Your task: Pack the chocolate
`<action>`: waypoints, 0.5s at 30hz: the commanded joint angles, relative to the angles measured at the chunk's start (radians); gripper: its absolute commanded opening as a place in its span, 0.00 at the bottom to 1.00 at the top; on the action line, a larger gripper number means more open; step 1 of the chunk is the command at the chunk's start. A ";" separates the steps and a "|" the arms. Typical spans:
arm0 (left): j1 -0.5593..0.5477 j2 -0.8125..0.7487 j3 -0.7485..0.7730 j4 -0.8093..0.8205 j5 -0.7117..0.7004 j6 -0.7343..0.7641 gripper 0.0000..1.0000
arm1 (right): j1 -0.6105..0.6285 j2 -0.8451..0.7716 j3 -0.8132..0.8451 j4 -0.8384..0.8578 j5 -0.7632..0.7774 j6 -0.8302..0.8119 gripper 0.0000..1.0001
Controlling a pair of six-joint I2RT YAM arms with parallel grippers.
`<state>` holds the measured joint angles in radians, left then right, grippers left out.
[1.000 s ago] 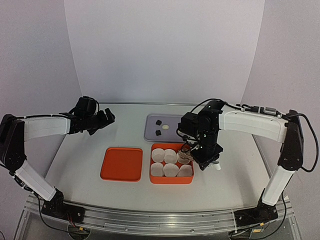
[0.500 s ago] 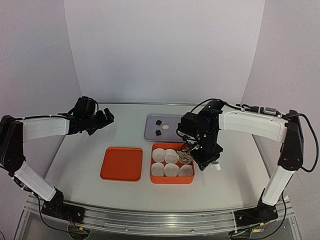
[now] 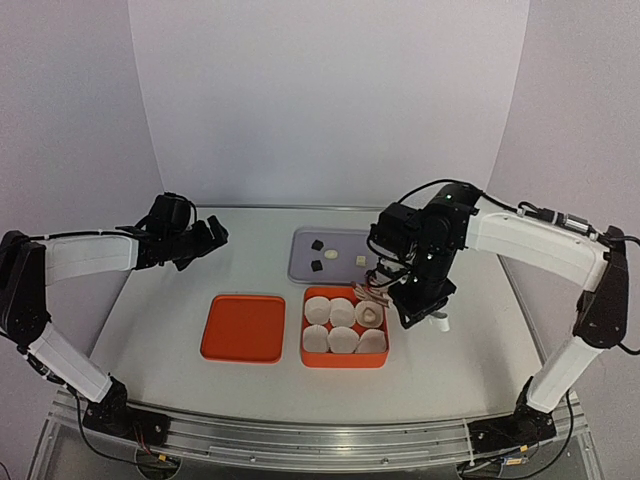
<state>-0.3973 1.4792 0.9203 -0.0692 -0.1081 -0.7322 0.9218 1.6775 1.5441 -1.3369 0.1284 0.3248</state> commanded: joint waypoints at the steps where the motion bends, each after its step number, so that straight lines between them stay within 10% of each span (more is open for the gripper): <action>1: 0.006 -0.025 0.007 0.014 -0.013 0.000 1.00 | 0.005 -0.108 0.094 -0.065 0.046 -0.011 0.29; 15: 0.006 -0.046 -0.006 0.010 -0.042 -0.007 1.00 | -0.182 0.378 0.566 -0.045 0.116 0.120 0.30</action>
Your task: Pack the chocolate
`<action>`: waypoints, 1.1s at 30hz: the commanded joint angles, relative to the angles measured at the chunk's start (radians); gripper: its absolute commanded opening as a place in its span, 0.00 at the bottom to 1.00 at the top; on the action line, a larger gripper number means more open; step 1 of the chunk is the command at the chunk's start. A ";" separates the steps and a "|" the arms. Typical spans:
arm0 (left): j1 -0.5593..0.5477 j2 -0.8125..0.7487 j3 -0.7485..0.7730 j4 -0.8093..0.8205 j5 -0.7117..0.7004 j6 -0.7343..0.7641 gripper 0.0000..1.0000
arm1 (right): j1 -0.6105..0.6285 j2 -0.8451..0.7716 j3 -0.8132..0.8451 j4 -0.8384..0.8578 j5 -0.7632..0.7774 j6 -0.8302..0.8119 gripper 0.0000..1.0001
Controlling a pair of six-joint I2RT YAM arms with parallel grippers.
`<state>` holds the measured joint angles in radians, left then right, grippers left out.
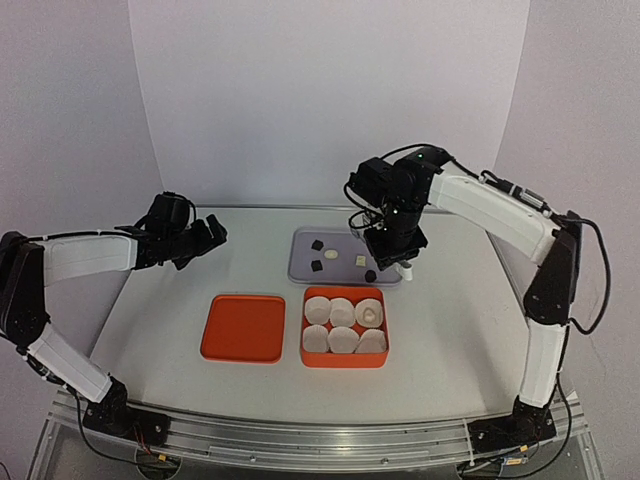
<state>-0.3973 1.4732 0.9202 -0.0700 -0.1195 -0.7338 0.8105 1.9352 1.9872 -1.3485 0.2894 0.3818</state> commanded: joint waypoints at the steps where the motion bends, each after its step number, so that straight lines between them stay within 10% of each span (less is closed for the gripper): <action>1: 0.006 -0.038 -0.006 0.009 -0.031 -0.007 1.00 | -0.085 0.151 0.143 -0.032 -0.064 0.071 0.30; 33: 0.006 -0.019 -0.015 0.006 -0.030 -0.007 1.00 | -0.140 0.381 0.210 -0.032 -0.224 0.162 0.31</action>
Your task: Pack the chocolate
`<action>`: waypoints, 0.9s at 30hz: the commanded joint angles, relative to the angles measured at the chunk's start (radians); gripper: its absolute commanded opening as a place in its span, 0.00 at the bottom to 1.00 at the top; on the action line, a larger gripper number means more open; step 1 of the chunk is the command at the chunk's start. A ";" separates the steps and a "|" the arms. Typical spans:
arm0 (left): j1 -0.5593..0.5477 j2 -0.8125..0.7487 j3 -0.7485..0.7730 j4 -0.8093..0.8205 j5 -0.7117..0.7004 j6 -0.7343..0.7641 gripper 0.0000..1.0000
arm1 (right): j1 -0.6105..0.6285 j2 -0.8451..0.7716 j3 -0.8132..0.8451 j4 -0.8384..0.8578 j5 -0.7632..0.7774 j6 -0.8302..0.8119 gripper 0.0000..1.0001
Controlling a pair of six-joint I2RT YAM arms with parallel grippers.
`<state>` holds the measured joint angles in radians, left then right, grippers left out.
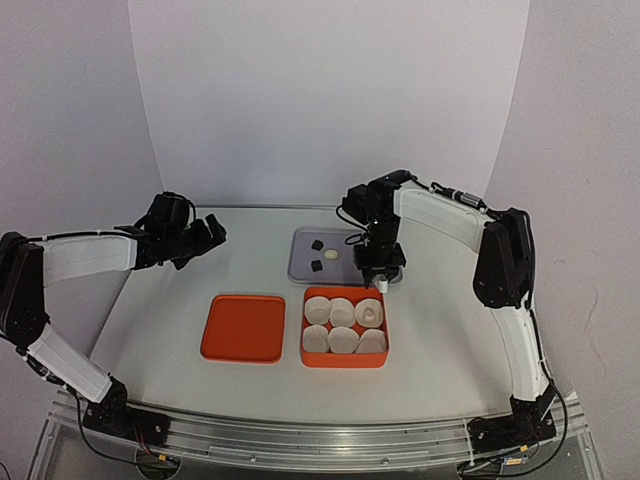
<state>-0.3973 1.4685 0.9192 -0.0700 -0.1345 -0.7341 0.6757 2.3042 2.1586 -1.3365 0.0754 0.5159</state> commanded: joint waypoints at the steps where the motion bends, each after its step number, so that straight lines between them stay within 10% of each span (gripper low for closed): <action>1: 0.006 -0.014 -0.014 0.006 -0.015 -0.007 1.00 | -0.005 0.013 0.041 -0.044 -0.011 0.031 0.29; 27: 0.006 -0.038 -0.032 0.006 -0.026 -0.009 1.00 | 0.060 -0.304 -0.181 0.036 0.066 -0.102 0.03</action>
<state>-0.3973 1.4680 0.8908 -0.0700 -0.1353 -0.7345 0.6904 2.1600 2.0468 -1.3254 0.1338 0.4627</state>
